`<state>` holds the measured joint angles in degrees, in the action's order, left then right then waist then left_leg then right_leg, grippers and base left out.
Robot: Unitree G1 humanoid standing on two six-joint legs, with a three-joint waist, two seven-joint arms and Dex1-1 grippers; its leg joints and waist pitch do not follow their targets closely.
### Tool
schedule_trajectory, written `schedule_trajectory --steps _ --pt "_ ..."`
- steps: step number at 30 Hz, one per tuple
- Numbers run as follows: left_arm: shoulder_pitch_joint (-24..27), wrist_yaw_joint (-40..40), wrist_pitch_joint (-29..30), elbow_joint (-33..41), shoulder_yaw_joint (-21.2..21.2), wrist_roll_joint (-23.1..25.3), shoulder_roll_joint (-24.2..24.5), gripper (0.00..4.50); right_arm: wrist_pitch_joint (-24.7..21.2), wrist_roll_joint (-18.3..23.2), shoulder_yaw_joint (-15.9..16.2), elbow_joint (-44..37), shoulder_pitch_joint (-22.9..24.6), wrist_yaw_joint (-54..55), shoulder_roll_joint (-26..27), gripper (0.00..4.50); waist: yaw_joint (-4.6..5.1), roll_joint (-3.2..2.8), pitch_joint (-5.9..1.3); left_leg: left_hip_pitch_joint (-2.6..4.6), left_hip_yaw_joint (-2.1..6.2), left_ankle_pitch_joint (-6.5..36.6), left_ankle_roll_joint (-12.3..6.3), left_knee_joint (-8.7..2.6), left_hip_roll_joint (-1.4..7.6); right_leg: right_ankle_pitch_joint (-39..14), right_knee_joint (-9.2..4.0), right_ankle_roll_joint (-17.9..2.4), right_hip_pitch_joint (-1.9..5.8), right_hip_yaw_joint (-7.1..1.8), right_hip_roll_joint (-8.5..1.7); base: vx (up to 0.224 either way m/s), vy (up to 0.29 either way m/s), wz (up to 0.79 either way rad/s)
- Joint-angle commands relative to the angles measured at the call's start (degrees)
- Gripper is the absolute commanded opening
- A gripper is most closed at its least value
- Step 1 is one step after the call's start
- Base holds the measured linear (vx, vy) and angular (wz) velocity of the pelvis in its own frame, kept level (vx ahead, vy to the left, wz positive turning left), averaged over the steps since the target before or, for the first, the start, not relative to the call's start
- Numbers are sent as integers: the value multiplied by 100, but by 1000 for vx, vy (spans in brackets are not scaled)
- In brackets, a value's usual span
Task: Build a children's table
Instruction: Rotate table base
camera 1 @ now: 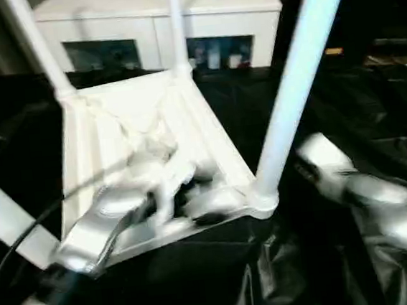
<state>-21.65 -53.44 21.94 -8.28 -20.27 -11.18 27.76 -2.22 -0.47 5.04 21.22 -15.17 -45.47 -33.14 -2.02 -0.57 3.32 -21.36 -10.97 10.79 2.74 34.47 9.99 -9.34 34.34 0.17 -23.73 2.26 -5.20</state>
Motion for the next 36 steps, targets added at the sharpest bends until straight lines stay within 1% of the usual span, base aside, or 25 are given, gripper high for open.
schedule_trajectory --steps 1,2,4,5,8,10,12,14,15,16,18,19,20,21,22,23,26,27,28,29,30,31,34,35,36 --pt "21 217 21 195 -157 222 -25 377 -154 -37 58 -432 87 -230 -119 369 1 -9 -362 78 110 1822 -171 -461 255 -1835 -441 -1129 272 -177 -212 0 0 0" --pt "29 235 13 195 -159 234 -24 365 -160 -33 55 -445 95 -228 -125 369 5 -7 -352 68 116 1868 -183 -471 265 -1868 -457 -1119 276 -171 -213 0 0 0" --pt "117 457 -34 192 -144 329 -39 360 -224 22 37 -619 198 -218 -163 369 27 -1 -346 44 127 1896 -194 -472 253 -2004 -463 -1083 285 -163 -223 0 0 0" --pt "144 539 -43 185 -124 357 -53 334 -246 42 38 -686 235 -216 -167 369 31 10 -348 56 122 1934 -203 -459 248 -2156 -484 -1038 265 -162 -224 0 0 0" --pt "185 690 -43 109 -68 396 -150 327 -357 178 99 -1018 379 -236 -136 369 32 -2 -348 64 121 1946 -214 -457 250 -2196 -495 -1021 250 -165 -216 0 0 0" --pt "199 712 -41 91 -61 413 -178 316 -396 220 124 -1127 427 -239 -121 369 37 2 -353 44 134 1924 -214 -467 252 -2179 -491 -1000 264 -157 -215 0 0 0" --pt "245 662 -13 127 -56 374 -220 305 -460 263 152 -1263 482 -257 -93 369 43 -2 -357 53 135 1929 -216 -469 258 -2110 -485 -1028 253 -155 -212 0 0 0" --pt "317 573 28 272 -20 251 -272 304 -514 265 156 -1348 516 -263 -58 369 42 -2 -358 40 134 1890 -229 -471 264 -1975 -474 -1069 268 -164 -219 0 0 0" --pt "448 599 7 645 142 73 -333 300 -591 253 129 -1488 566 -215 17 369 44 12 -369 46 129 1844 -246 -465 263 -1907 -468 -1096 265 -160 -217 0 0 0" --pt "448 599 7 645 142 73 -333 300 -591 253 129 -1488 566 -215 17 369 42 7 -382 39 133 1758 -249 -458 270 -1757 -441 -1139 284 -167 -229 0 0 0" --pt "463 847 -114 803 259 222 -249 295 -676 247 102 -1582 581 -124 91 369 43 -8 -379 41 117 1622 -341 -447 267 -1538 -442 -1217 269 -167 -212 0 0 0" --pt "463 847 -114 803 259 222 -249 295 -676 247 102 -1582 581 -124 91 369 44 -8 -386 32 119 1587 -350 -447 263 -1500 -430 -1227 282 -163 -212 0 0 0" --pt "453 905 -156 803 284 265 -233 294 -696 246 107 -1598 583 -107 99 369 39 -9 -388 33 114 1544 -357 -440 259 -1475 -429 -1227 281 -161 -213 0 0 0" --pt "456 847 -55 896 364 172 -190 292 -745 269 145 -1667 622 -97 103 369 33 18 -379 26 119 1545 -364 -447 260 -1547 -425 -1207 286 -158 -217 0 0 0" --pt "456 847 -55 896 364 172 -190 291 -745 269 145 -1667 622 -97 103 369 31 12 -379 30 115 1553 -358 -446 261 -1583 -433 -1194 287 -161 -221 0 0 0" --pt "468 763 13 968 388 104 -143 291 -759 281 177 -1687 636 -115 106 369 38 31 -373 23 113 1567 -350 -445 257 -1667 -440 -1159 284 -158 -219 0 0 0" --pt "497 697 -18 1046 457 41 -113 291 -793 290 219 -1730 654 -107 115 369 34 16 -370 36 116 1565 -327 -448 262 -1740 -444 -1119 268 -159 -220 0 0 0" --pt "533 664 -8 1099 460 69 -83 291 -827 284 224 -1763 664 -99 129 369 33 22 -370 41 115 1566 -321 -446 265 -1731 -445 -1125 266 -160 -221 0 0 0" --pt "566 642 -69 1106 420 157 -40 325 -853 280 224 -1782 671 -88 144 369 28 10 -371 35 120 1558 -313 -452 268 -1703 -438 -1124 274 -161 -223 0 0 0" --pt "608 603 -115 1101 405 165 -16 325 -887 263 224 -1806 681 -94 165 369 32 12 -373 39 118 1561 -313 -449 266 -1659 -432 -1132 268 -161 -217 0 0 0" --pt "615 591 -120 1094 415 143 -21 346 -890 259 227 -1808 681 -98 167 369 29 25 -371 37 116 1551 -323 -448 262 -1660 -432 -1137 270 -162 -217 0 0 0" --pt "618 584 -150 1053 454 93 -40 360 -892 253 235 -1808 684 -102 173 369 26 16 -372 44 112 1547 -321 -446 263 -1657 -432 -1140 265 -165 -218 0 0 0" --pt "560 573 -176 955 567 -17 -39 377 -902 249 249 -1806 684 -90 182 369 11 7 -373 50 111 1550 -294 -444 262 -1673 -433 -1141 266 -166 -222 0 0 0" --pt "544 547 -159 979 609 -79 -31 398 -911 251 250 -1816 689 -82 185 369 5 6 -374 48 111 1546 -283 -441 257 -1662 -429 -1146 269 -164 -223 0 0 0" --pt "500 596 -182 1013 658 -82 -22 398 -933 258 256 -1838 698 -70 181 369 3 10 -368 47 105 1570 -280 -442 253 -1687 -437 -1153 266 -164 -222 0 0 0"
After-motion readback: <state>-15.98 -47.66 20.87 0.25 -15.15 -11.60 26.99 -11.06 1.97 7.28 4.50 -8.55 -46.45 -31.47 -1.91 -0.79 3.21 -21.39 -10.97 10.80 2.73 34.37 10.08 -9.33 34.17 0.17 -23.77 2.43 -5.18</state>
